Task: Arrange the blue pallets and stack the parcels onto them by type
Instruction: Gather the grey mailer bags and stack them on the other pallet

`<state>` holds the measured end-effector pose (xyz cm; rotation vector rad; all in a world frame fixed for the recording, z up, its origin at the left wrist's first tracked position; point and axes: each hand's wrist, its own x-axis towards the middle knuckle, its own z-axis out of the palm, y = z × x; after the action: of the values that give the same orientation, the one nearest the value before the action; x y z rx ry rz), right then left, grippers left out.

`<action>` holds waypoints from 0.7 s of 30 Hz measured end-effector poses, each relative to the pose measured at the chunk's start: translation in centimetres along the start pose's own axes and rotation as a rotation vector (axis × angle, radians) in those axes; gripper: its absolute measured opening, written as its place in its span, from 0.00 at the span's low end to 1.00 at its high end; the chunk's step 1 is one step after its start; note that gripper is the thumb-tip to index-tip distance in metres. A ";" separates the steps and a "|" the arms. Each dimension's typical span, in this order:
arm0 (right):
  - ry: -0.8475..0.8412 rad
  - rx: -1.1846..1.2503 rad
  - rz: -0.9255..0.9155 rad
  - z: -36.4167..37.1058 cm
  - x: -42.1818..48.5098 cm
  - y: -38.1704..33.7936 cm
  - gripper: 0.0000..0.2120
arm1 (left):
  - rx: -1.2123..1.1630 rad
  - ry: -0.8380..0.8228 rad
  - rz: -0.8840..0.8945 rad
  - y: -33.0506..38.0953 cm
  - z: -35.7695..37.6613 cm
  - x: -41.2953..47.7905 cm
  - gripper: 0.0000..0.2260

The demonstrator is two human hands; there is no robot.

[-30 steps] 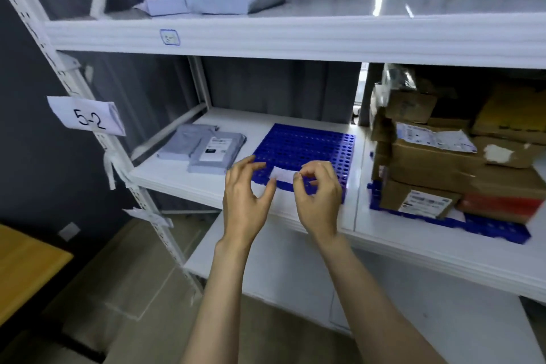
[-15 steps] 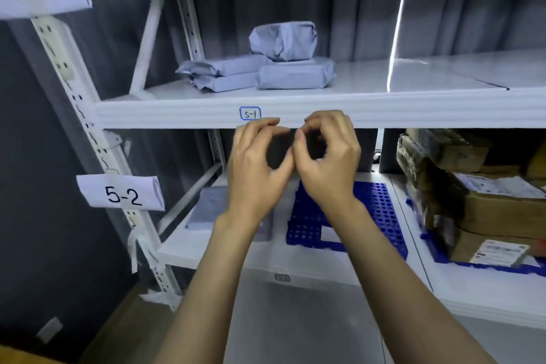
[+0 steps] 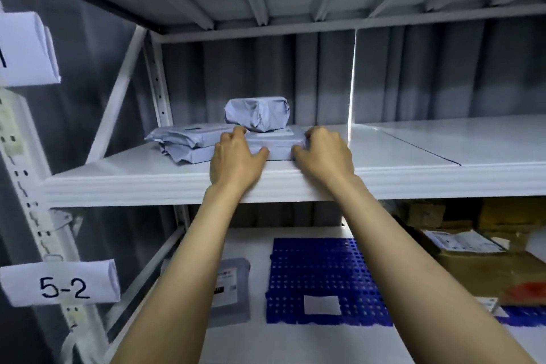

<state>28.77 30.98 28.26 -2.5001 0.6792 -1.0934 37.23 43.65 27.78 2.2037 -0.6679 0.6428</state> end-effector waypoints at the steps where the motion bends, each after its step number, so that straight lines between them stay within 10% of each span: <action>1: 0.004 -0.002 -0.002 0.1 0.0 0.1 0.15 | 0.006 0.000 -0.004 0.0 0.3 0.0 0.24; 21: 0.454 0.542 0.140 -0.4 -3.2 -0.5 0.05 | -0.588 0.139 -0.145 1.4 -1.3 -2.1 0.08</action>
<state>26.69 33.08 26.83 -1.7430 0.5613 -1.5620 34.44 44.37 27.97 1.6286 -0.5344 0.4468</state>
